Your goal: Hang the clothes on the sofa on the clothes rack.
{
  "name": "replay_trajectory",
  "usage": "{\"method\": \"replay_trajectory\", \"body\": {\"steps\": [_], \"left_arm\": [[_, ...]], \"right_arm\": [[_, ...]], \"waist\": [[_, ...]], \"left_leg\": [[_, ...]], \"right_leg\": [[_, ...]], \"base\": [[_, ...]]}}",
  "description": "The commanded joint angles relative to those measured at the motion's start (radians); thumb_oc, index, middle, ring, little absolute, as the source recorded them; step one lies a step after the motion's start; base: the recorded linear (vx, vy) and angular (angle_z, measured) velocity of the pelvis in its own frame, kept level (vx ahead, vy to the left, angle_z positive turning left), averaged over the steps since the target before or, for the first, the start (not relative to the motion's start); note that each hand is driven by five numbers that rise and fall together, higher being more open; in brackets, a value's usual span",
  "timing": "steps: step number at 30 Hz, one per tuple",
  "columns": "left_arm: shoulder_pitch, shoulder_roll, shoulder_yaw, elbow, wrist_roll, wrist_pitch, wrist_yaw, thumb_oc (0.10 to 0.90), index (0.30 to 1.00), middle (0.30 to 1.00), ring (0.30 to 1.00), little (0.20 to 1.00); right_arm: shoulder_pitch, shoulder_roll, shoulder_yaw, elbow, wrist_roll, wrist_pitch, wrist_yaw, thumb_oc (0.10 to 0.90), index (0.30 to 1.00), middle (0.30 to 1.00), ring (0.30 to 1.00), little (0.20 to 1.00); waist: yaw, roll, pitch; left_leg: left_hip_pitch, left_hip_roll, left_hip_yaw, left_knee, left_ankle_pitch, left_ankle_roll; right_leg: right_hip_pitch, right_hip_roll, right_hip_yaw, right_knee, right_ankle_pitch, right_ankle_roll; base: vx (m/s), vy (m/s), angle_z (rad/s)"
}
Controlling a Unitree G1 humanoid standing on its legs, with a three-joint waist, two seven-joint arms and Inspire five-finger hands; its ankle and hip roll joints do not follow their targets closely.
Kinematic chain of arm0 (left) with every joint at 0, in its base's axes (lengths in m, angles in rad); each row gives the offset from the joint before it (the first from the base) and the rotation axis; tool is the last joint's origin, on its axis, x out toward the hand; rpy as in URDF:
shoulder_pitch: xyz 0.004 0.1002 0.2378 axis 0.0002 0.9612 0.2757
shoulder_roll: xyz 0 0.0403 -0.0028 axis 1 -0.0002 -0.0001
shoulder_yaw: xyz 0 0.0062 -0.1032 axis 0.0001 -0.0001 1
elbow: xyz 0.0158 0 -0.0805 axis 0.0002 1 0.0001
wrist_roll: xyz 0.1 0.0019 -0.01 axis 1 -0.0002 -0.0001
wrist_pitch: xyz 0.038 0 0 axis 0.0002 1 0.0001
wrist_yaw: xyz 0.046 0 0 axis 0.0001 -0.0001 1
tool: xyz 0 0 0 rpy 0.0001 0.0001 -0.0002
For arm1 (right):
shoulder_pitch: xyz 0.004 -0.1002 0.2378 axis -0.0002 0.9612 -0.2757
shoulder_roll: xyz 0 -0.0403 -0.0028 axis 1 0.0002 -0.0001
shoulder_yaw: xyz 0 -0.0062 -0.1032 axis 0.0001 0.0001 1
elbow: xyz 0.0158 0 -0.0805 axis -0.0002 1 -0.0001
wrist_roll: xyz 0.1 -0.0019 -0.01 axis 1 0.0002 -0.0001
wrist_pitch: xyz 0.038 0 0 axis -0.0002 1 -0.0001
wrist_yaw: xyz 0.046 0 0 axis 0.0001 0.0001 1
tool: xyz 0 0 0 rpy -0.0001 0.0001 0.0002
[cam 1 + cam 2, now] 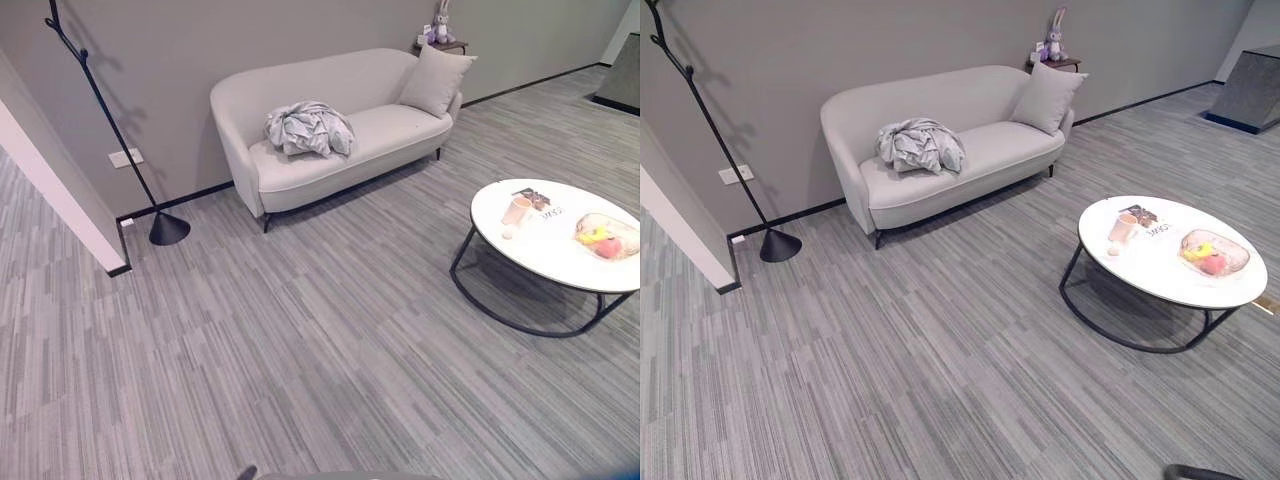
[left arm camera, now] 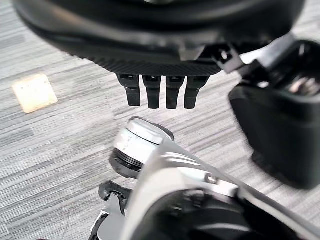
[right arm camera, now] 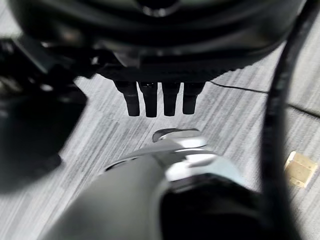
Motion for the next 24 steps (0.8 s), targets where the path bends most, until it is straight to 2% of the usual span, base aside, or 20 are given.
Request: {"method": "replay_trajectory", "body": {"steps": [1,7,13,24], "left_arm": [[-0.084,-0.003,0.025,0.036,0.012,-0.046,0.002,0.8,0.9,0.9,0.9,0.9],[-0.091,-0.012,0.003,0.038,0.029,-0.038,-0.011,0.8,0.9,0.9,0.9,0.9],[-0.099,-0.019,-0.055,0.037,0.12,-0.028,-0.029,0.8,0.9,0.9,0.9,0.9],[-0.096,-0.012,-0.058,0.039,0.144,-0.021,-0.025,0.8,0.9,0.9,0.9,0.9]], "right_arm": [[-0.126,0.064,0.015,0.02,0.019,-0.028,0.02,0.8,0.9,0.9,0.9,0.9],[-0.138,0.059,0.017,0.028,-0.002,-0.022,0.018,0.8,0.9,0.9,0.9,0.9],[-0.153,0.05,0.038,0.023,-0.062,-0.013,0.022,0.8,0.9,0.9,0.9,0.9],[-0.153,0.047,0.084,0.013,-0.147,-0.011,0.031,0.8,0.9,0.9,0.9,0.9]], "waist": [[0.001,-0.041,0.01],[0.001,-0.038,0.002],[-0.008,-0.038,-0.003],[-0.015,-0.041,-0.002]], "left_leg": [[-0.016,-0.083,-0.078,-0.089,0.05,0.037],[-0.009,-0.084,-0.078,-0.089,0.044,0.039],[0.0,-0.082,-0.07,-0.089,0.036,0.041],[0.005,-0.083,-0.065,-0.089,0.03,0.044]], "right_leg": [[0.124,-0.039,-0.057,-0.22,0.126,0.07],[0.131,-0.042,-0.06,-0.22,0.123,0.072],[0.135,-0.043,-0.049,-0.22,0.125,0.073],[0.137,-0.047,-0.045,-0.22,0.126,0.073]], "base": [[0.0,0.0,0.0],[0.01,0.002,-0.02],[0.0,0.003,-0.01],[0.0,0.0,-0.05]]}}
